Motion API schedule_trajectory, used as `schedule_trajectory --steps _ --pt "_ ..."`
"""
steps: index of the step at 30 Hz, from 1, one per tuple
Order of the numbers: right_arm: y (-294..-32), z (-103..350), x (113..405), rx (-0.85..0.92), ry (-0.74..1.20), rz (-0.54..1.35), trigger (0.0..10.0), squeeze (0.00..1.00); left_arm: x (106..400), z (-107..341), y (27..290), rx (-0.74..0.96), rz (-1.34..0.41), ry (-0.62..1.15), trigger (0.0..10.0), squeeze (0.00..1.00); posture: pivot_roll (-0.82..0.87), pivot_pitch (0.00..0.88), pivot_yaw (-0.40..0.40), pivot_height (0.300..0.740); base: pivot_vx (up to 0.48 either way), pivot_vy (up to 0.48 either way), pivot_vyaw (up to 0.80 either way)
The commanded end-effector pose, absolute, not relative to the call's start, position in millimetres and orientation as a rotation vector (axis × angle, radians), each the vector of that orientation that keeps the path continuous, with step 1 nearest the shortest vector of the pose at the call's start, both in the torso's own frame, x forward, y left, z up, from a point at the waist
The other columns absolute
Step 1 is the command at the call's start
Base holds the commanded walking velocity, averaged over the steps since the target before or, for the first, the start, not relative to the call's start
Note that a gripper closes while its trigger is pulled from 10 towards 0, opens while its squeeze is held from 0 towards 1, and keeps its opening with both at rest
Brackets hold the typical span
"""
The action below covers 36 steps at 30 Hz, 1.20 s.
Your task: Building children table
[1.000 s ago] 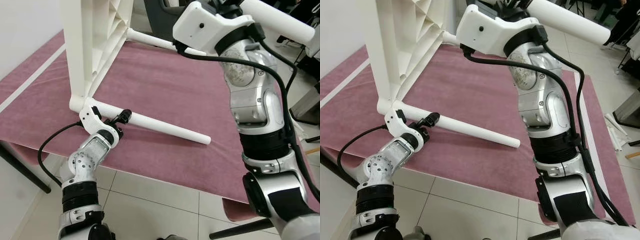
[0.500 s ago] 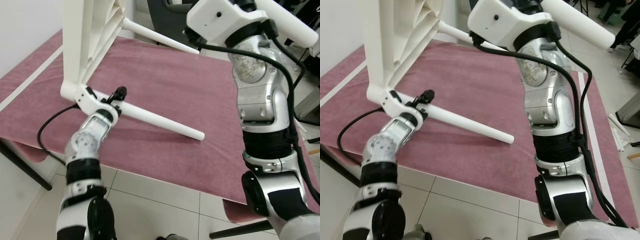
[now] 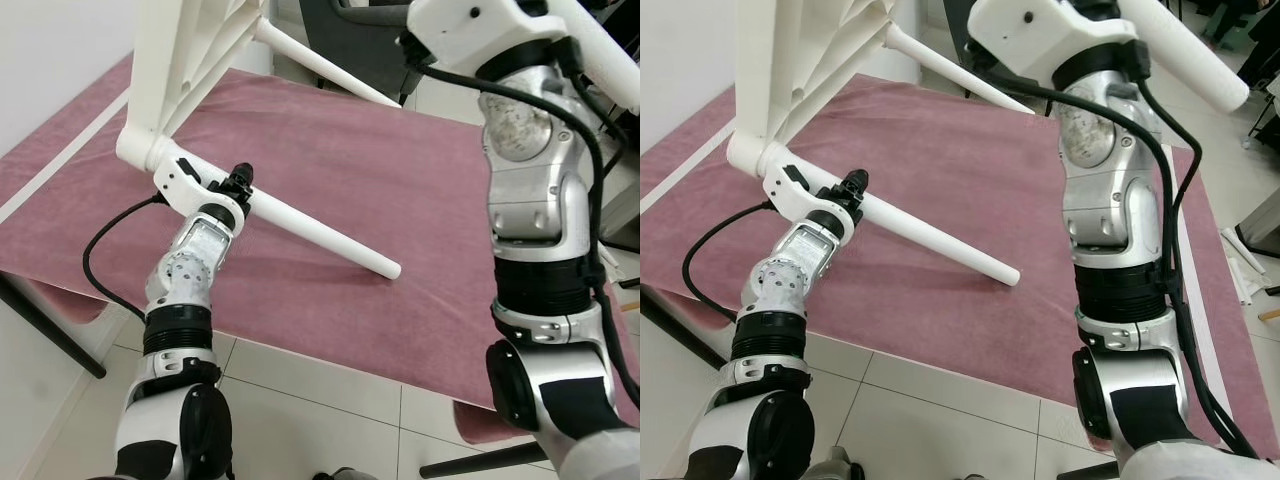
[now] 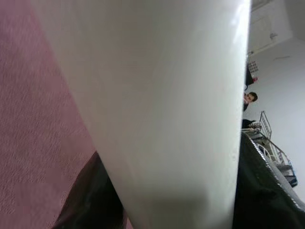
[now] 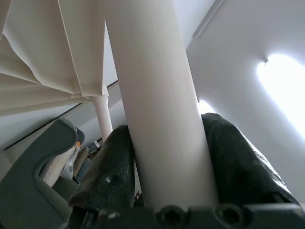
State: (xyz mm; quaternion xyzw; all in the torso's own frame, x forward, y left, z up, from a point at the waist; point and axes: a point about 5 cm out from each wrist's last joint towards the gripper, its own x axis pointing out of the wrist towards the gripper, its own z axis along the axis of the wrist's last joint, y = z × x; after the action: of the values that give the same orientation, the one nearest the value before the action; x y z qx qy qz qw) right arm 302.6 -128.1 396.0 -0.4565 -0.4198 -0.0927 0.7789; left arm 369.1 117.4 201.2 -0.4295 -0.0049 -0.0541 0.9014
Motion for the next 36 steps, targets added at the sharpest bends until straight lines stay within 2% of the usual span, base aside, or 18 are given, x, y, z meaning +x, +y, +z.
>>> schedule_trajectory --steps 1,7,10,12,15,16,18,20,23,34,36 --pt "-125.4 425.7 264.6 -0.814 -1.172 -0.293 0.0 0.00 365.4 211.0 92.4 -0.778 -0.221 -0.056 0.0 0.00 0.05 0.000 -0.023 0.740 0.000 0.000 0.00" --pt "-125.5 415.5 257.3 -0.775 -1.171 -0.274 0.0 0.00 367.2 233.8 103.5 -0.601 -0.206 -0.210 0.0 0.00 0.05 0.000 -0.025 0.740 0.000 0.000 0.00" --pt "-126.6 411.4 253.8 -0.764 -1.170 -0.271 0.0 0.00 367.9 231.9 105.5 -0.584 -0.204 -0.205 0.0 0.00 0.05 0.000 -0.020 0.740 0.000 0.000 0.00" --pt "-128.8 415.1 266.9 -0.736 -1.151 -0.273 0.0 0.00 367.7 220.0 103.5 -0.567 -0.200 -0.167 0.0 0.00 0.04 0.000 -0.014 0.740 0.000 0.000 0.00" --pt "-129.8 416.9 270.7 -0.722 -1.145 -0.278 0.0 0.00 367.0 215.3 101.1 -0.556 -0.201 -0.155 0.0 0.00 0.04 0.000 -0.014 0.740 0.000 0.000 0.00" --pt "-133.0 414.6 264.7 -0.681 -1.140 -0.289 0.0 0.00 362.7 210.3 92.6 -0.468 -0.214 -0.176 0.0 0.00 0.03 0.000 -0.015 0.740 0.000 0.000 0.00" --pt "-133.0 414.6 264.7 -0.681 -1.140 -0.289 0.0 0.00 362.7 210.3 92.6 -0.468 -0.214 -0.176 0.0 0.00 0.03 0.000 -0.015 0.740 0.000 0.000 0.00" --pt "-136.2 397.3 253.1 -0.673 -1.128 -0.277 0.0 0.00 357.1 210.9 86.8 -0.326 -0.222 -0.247 0.0 0.00 0.04 0.000 -0.021 0.740 0.000 0.000 0.00" --pt "-143.7 394.3 259.7 -0.696 -1.100 -0.259 0.0 0.00 353.6 210.4 85.5 -0.247 -0.219 -0.290 0.0 0.00 0.04 0.000 -0.027 0.740 0.000 0.000 0.00" --pt "-152.2 378.5 253.7 -0.640 -1.017 -0.290 0.0 0.00 353.5 212.9 88.5 -0.196 -0.210 -0.329 0.0 0.00 0.04 0.000 -0.016 0.740 0.000 0.000 0.00" --pt "-157.9 357.3 245.5 -0.572 -0.945 -0.310 0.0 0.00 354.7 219.8 89.8 -0.152 -0.215 -0.373 0.0 0.00 0.04 0.000 0.000 0.740 0.000 0.000 0.00"
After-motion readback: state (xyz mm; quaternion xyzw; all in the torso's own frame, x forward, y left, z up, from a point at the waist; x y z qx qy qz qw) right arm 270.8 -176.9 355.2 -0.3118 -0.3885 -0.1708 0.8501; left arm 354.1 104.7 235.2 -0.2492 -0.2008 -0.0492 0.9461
